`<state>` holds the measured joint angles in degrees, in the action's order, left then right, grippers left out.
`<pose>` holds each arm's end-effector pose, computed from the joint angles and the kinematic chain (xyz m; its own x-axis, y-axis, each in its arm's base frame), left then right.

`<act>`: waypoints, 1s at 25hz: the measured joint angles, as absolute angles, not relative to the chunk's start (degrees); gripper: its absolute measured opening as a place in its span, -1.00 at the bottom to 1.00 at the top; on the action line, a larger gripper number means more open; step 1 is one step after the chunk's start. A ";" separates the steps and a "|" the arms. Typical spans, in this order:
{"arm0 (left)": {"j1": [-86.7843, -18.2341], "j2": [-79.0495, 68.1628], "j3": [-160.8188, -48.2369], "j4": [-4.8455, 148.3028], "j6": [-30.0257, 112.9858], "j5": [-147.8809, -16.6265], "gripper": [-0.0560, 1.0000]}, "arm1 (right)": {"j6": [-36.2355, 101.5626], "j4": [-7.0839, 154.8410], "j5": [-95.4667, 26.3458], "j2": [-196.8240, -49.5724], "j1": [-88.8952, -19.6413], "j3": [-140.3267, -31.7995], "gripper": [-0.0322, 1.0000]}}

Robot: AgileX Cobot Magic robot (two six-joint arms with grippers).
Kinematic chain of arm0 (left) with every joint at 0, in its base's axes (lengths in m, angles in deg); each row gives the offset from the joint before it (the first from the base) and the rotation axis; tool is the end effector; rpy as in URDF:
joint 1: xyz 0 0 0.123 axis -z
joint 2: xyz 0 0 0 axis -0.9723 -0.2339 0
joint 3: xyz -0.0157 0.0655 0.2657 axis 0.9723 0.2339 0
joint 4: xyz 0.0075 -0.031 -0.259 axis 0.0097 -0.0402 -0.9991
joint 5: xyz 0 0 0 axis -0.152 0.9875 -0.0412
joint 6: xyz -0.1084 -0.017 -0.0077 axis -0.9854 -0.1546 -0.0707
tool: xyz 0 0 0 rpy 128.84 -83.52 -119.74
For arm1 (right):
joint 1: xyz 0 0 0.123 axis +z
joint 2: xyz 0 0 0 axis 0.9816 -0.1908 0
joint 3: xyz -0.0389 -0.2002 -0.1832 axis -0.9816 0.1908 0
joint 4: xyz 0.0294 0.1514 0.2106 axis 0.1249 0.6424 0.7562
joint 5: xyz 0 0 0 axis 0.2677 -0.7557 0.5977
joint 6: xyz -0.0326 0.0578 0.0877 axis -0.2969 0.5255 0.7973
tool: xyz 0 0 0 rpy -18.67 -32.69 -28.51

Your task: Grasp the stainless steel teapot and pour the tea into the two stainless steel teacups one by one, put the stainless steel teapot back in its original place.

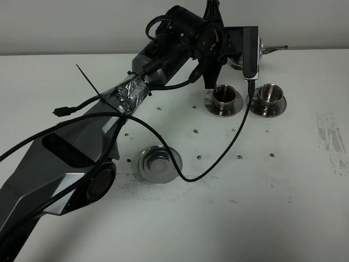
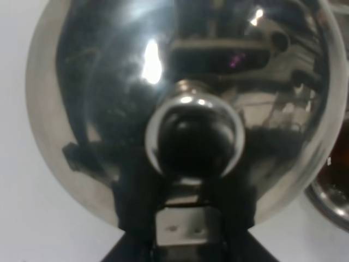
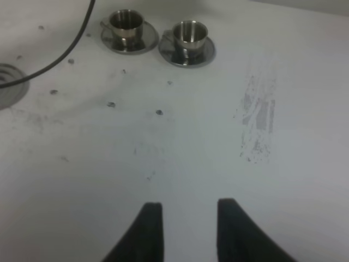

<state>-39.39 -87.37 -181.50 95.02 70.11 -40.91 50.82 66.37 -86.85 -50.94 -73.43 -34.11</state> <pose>0.4899 -0.3535 0.1852 0.3180 0.9261 -0.2032 0.6458 -0.0547 0.7616 0.0336 0.0039 0.2692 -0.4754 -0.1255 -0.8708 -0.1401 0.9879 -0.0659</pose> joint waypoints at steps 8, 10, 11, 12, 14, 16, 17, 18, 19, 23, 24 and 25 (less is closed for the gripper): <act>-39.39 -88.38 -181.50 96.01 73.32 -42.43 -0.55 | 50.82 66.37 -86.85 -50.94 -73.43 -34.11 -0.49; -39.39 -88.74 -181.50 96.08 73.74 -42.37 -0.55 | 50.82 66.37 -86.85 -50.94 -73.43 -34.11 -0.49; -39.39 -88.97 -181.50 96.13 74.35 -42.37 -0.55 | 50.82 66.37 -86.85 -50.94 -73.43 -34.11 -0.49; -39.39 -89.03 -181.50 96.13 75.08 -42.37 -0.55 | 50.82 66.37 -86.85 -50.94 -73.43 -34.11 -0.49; -39.39 -89.03 -181.50 96.13 76.09 -42.37 -0.55 | 50.82 66.37 -86.85 -50.94 -73.43 -34.11 -0.49; -39.39 -89.03 -181.50 96.19 76.67 -42.42 -0.55 | 50.82 66.37 -86.85 -50.94 -73.43 -34.11 -0.49; -39.39 -89.03 -181.50 96.19 77.18 -42.42 -0.55 | 50.82 66.37 -86.85 -50.94 -73.43 -34.11 -0.49; -39.39 -89.03 -181.50 96.19 77.88 -42.42 -0.55 | 50.82 66.37 -86.85 -50.94 -73.43 -34.11 -0.49; -39.39 -89.03 -181.50 96.19 78.81 -42.42 -0.55 | 50.82 66.37 -86.85 -50.94 -73.43 -34.11 -0.49; -39.39 -89.03 -181.50 96.29 80.56 -42.42 -0.55 | 50.82 66.37 -86.85 -50.94 -73.43 -34.11 -0.49; -39.39 -89.03 -181.50 96.29 80.77 -42.42 -0.55 | 50.82 66.37 -86.85 -50.94 -73.43 -34.11 -0.49; -39.39 -89.03 -181.50 96.29 81.15 -42.42 -0.55 | 50.82 66.37 -86.85 -50.94 -73.43 -34.11 -0.49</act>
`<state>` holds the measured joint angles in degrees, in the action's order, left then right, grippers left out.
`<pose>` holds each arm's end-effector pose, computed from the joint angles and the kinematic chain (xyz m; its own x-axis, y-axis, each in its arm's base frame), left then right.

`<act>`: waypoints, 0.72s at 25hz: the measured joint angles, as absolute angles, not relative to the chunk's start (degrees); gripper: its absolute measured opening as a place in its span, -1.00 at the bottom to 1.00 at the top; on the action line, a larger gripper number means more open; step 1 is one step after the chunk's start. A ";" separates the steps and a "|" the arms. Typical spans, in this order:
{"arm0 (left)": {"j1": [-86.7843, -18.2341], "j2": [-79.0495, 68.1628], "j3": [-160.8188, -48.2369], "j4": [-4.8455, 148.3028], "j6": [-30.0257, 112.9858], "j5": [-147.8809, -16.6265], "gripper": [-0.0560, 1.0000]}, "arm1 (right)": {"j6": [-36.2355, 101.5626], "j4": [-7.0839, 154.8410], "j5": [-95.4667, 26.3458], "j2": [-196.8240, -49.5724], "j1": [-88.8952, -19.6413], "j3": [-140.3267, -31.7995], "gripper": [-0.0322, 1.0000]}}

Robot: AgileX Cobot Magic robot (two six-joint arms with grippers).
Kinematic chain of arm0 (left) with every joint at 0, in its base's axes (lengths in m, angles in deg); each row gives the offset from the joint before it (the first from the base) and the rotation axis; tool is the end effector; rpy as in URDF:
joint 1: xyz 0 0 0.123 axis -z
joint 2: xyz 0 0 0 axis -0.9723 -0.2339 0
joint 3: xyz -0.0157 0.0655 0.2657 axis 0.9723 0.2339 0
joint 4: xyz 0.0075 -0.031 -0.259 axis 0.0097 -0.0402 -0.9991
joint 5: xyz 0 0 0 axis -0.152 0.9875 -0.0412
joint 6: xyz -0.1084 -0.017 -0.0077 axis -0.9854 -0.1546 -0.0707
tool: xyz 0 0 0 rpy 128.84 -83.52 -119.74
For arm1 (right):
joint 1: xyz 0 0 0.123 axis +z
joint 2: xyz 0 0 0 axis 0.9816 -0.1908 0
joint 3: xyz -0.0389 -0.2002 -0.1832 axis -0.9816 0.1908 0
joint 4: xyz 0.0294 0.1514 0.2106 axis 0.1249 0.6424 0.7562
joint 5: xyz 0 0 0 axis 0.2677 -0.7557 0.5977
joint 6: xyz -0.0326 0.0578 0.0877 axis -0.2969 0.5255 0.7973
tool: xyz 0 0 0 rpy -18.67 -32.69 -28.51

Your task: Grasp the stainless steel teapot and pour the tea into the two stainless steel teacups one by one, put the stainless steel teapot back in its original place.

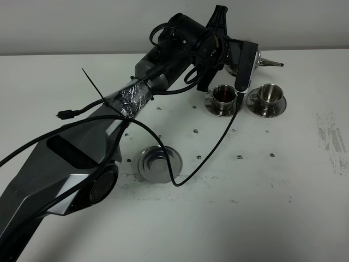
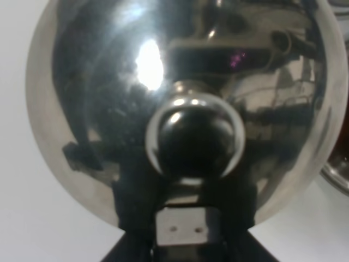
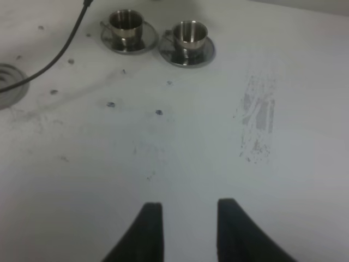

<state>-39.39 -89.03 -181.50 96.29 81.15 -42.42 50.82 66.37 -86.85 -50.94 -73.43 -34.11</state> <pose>0.4934 -0.3545 0.1702 0.4385 0.8982 -0.0309 0.5636 -0.2480 0.7879 0.0336 0.0039 0.2692 -0.4754 -0.1255 -0.8708 -0.1401 0.9879 -0.0659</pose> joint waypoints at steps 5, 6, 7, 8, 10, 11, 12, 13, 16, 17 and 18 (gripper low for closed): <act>-39.46 -89.03 -181.50 98.18 83.68 -42.42 -0.55 | 50.82 66.37 -86.85 -50.94 -73.43 -34.11 -0.49; -39.52 -89.03 -181.50 98.52 83.79 -42.42 -0.55 | 50.82 66.37 -86.85 -50.94 -73.43 -34.11 -0.49; -39.64 -89.03 -181.50 98.74 83.86 -42.47 -0.55 | 50.82 66.37 -86.85 -50.94 -73.43 -34.11 -0.49; -39.71 -89.03 -181.50 98.87 83.86 -42.57 -0.55 | 50.82 66.37 -86.85 -50.94 -73.43 -34.11 -0.49; -39.93 -89.10 -181.50 99.25 84.15 -43.17 -0.55 | 50.82 66.37 -86.85 -50.94 -73.43 -34.11 -0.49; -40.04 -89.10 -181.50 99.36 84.59 -43.29 -0.55 | 50.82 66.37 -86.85 -50.94 -73.43 -34.11 -0.49; -40.05 -89.16 -181.50 99.48 85.52 -43.29 -0.55 | 50.82 66.37 -86.85 -50.94 -73.43 -34.11 -0.49; -40.10 -89.22 -181.50 99.53 86.66 -43.29 -0.55 | 50.82 66.37 -86.85 -50.94 -73.43 -34.11 -0.49; -40.15 -89.43 -181.50 99.53 89.35 -43.29 -0.55 | 50.82 66.37 -86.85 -50.94 -73.43 -34.11 -0.49; -40.15 -89.48 -181.44 99.53 89.73 -43.29 -0.55 | 50.82 66.37 -86.85 -50.94 -73.43 -34.11 -0.49; -40.21 -89.48 -181.45 99.53 89.86 -43.29 -0.55 | 50.82 66.37 -86.85 -50.94 -73.43 -34.11 -0.49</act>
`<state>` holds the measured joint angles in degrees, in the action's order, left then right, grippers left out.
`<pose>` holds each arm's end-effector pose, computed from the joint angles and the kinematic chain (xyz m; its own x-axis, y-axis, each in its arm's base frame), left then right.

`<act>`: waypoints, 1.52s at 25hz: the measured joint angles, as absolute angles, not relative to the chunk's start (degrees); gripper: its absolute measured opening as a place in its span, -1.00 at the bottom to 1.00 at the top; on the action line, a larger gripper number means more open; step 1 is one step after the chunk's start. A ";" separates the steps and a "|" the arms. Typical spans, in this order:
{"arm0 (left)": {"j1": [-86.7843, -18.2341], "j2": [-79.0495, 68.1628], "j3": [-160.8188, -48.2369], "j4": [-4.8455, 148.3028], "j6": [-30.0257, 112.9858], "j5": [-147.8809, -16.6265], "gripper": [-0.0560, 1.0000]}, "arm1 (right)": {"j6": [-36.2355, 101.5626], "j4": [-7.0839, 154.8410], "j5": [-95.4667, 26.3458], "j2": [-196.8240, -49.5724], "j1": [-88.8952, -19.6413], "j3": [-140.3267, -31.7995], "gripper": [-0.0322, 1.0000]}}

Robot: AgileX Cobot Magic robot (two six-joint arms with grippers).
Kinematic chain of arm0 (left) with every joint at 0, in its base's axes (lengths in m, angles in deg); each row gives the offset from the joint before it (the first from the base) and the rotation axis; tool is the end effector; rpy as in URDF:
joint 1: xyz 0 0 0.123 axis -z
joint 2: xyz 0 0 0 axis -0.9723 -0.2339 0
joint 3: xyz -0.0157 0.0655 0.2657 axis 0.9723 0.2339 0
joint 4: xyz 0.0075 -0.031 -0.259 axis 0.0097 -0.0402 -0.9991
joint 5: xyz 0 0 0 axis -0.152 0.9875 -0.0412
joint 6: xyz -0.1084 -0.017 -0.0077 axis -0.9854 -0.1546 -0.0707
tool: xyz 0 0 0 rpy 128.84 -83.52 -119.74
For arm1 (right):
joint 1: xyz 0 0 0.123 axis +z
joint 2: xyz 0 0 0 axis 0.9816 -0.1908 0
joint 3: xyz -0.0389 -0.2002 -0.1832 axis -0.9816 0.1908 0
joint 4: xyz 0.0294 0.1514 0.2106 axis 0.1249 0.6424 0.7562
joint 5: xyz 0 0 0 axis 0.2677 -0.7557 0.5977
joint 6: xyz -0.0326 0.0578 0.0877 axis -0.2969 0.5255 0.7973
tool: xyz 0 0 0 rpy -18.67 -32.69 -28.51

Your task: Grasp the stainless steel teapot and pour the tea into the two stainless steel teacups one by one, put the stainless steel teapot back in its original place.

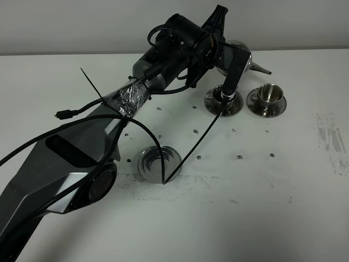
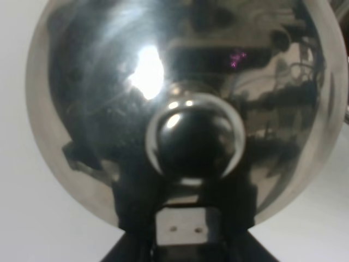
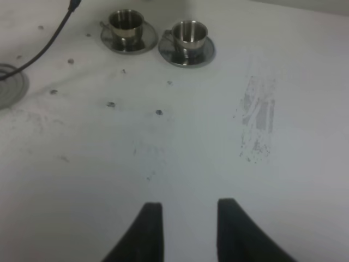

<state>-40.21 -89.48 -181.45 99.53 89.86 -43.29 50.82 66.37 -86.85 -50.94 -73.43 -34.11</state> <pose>0.5018 -0.3450 0.1673 0.5011 0.8533 0.1441 0.4664 -0.4066 0.7856 0.0336 0.0039 0.2692 -0.4754 -0.1255 -0.8708 -0.1401 0.9879 -0.0659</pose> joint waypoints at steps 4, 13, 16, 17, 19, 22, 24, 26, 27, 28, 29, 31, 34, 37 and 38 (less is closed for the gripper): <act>-40.33 -89.48 -181.45 99.68 90.89 -43.31 -0.55 | 50.82 66.37 -86.85 -50.94 -73.43 -34.11 -0.49; -40.46 -89.48 -180.98 101.94 91.37 -45.10 -0.55 | 50.82 66.37 -86.85 -50.94 -73.43 -34.11 -0.49; -40.46 -89.48 -179.15 102.93 91.37 -47.19 -0.55 | 50.82 66.37 -86.85 -50.94 -73.43 -34.11 -0.49; -40.46 -89.48 -178.49 103.19 91.37 -47.70 -0.55 | 50.82 66.35 -86.85 -50.94 -73.43 -34.11 -0.49; -40.46 -89.55 -177.28 103.45 91.29 -48.80 -0.55 | 50.82 66.35 -86.85 -50.94 -73.43 -34.11 -0.49; -40.46 -89.67 -176.81 103.40 89.05 -51.09 -0.55 | 50.82 66.35 -86.85 -50.94 -73.43 -34.11 -0.49; -40.46 -89.67 -176.76 103.40 88.76 -52.24 -0.55 | 50.82 66.35 -86.85 -50.94 -73.43 -34.11 -0.49; -40.46 -89.67 -176.76 103.40 88.76 -52.46 -0.55 | 50.82 66.35 -86.85 -50.94 -73.43 -34.11 -0.49; -40.46 -89.67 -176.76 103.40 88.82 -52.46 -0.55 | 50.82 66.35 -86.85 -50.94 -73.43 -34.11 -0.49; -40.46 -89.67 -176.76 103.40 88.82 -52.53 -0.55 | 50.82 66.35 -86.85 -50.94 -73.43 -34.11 -0.49; -40.46 -89.67 -176.76 103.40 88.88 -52.72 -0.55 | 50.82 66.35 -86.85 -50.94 -73.43 -34.11 -0.49; -40.46 -89.67 -176.76 103.45 89.48 -53.40 -0.55 | 50.82 66.35 -86.85 -50.94 -73.43 -34.11 -0.49; -40.46 -89.67 -176.76 103.52 91.39 -54.14 -0.55 | 50.82 66.35 -86.85 -50.94 -73.43 -34.11 -0.49; -40.30 -89.67 -176.76 103.54 93.02 -54.42 -0.55 | 50.82 66.35 -86.85 -50.94 -73.43 -34.11 -0.49; -40.29 -89.67 -176.76 103.54 93.48 -54.56 -0.55 | 50.82 66.35 -86.85 -50.94 -73.43 -34.11 -0.49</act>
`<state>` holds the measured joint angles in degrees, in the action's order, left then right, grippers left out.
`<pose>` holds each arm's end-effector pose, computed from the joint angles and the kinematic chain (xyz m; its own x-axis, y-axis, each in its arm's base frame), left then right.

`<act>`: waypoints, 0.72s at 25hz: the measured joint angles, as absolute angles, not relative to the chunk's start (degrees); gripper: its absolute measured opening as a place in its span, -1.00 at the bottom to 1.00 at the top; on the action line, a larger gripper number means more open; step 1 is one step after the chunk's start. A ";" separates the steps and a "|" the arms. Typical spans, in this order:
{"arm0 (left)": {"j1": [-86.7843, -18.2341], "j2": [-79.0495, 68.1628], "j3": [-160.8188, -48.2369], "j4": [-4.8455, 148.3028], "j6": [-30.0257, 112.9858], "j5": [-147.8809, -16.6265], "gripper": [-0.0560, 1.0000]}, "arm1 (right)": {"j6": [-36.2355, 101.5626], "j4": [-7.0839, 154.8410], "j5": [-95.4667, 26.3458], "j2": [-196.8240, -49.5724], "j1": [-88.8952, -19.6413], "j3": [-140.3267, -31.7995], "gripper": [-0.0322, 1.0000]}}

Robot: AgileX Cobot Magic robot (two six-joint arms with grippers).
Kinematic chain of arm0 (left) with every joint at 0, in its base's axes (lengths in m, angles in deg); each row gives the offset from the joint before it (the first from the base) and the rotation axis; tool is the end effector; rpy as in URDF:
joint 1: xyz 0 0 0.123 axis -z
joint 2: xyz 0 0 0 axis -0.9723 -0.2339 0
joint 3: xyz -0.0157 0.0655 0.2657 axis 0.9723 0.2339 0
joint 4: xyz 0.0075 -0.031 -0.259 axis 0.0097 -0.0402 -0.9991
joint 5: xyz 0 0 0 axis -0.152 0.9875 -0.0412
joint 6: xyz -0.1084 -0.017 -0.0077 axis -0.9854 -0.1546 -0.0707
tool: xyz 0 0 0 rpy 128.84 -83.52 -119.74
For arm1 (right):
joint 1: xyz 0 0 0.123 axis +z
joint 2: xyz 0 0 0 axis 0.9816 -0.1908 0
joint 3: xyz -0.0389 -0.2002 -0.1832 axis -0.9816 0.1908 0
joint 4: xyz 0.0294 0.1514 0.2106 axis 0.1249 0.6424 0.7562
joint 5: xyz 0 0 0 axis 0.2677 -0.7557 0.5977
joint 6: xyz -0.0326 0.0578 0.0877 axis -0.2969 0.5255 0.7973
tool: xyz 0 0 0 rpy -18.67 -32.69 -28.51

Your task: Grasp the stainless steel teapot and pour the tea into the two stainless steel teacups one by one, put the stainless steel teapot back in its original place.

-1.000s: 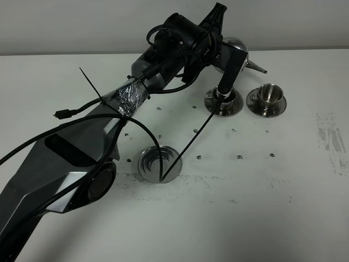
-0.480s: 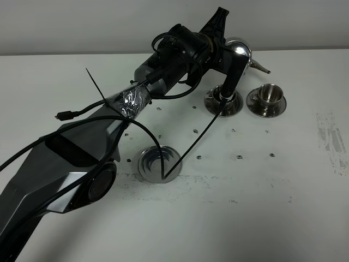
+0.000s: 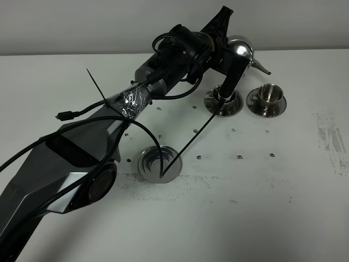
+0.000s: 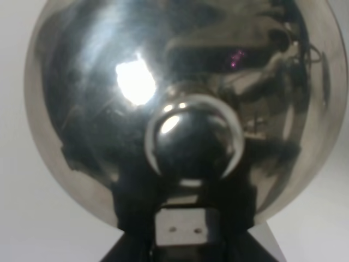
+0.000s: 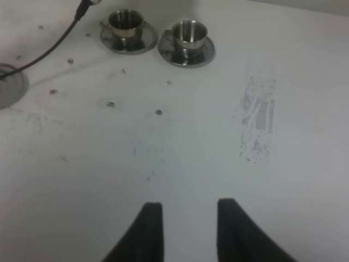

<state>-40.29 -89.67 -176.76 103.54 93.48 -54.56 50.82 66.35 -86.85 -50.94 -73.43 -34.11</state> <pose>0.5102 -0.3506 0.1550 0.5429 0.7991 0.2581 0.3090 -0.4759 0.8235 0.0336 0.0039 0.2692 -0.4754 -0.1256 -0.8707 -0.1399 0.9879 -0.0662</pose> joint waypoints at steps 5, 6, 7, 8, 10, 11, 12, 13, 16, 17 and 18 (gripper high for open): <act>-40.00 -89.78 -176.40 103.79 94.27 -55.28 -0.55 | 50.82 66.35 -86.85 -50.94 -73.43 -34.11 -0.49; -40.00 -89.83 -176.40 104.14 94.32 -55.58 -0.55 | 50.82 66.35 -86.85 -50.94 -73.43 -34.11 -0.49; -39.98 -89.89 -176.40 104.47 94.32 -55.92 -0.55 | 50.82 66.35 -86.85 -50.94 -73.43 -34.11 -0.49; -39.98 -89.89 -176.40 104.71 94.34 -56.22 -0.55 | 50.82 66.35 -86.85 -50.94 -73.43 -34.11 -0.49; -39.98 -89.95 -176.40 104.99 94.39 -56.72 -0.55 | 50.82 66.35 -86.85 -50.94 -73.43 -34.11 -0.49; -39.98 -89.95 -176.40 105.11 94.46 -56.84 -0.55 | 50.82 66.35 -86.85 -50.94 -73.43 -34.11 -0.49; -39.98 -89.95 -176.40 105.12 94.79 -56.89 -0.55 | 50.82 66.35 -86.85 -50.94 -73.43 -34.11 -0.49; -39.98 -89.95 -176.40 105.12 95.43 -56.97 -0.55 | 50.82 66.35 -86.85 -50.94 -73.43 -34.11 -0.49; -39.98 -89.97 -176.40 105.12 96.90 -57.17 -0.55 | 50.82 66.35 -86.85 -50.94 -73.43 -34.11 -0.49; -39.93 -89.97 -176.40 105.12 97.22 -57.23 -0.55 | 50.82 66.35 -86.85 -50.94 -73.43 -34.11 -0.49; -39.93 -89.97 -176.27 105.12 97.56 -57.41 -0.55 | 50.82 66.30 -86.85 -50.94 -73.43 -34.11 -0.49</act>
<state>-39.93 -89.97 -176.27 105.12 97.56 -57.41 50.82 66.30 -86.85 -50.94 -73.43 -34.11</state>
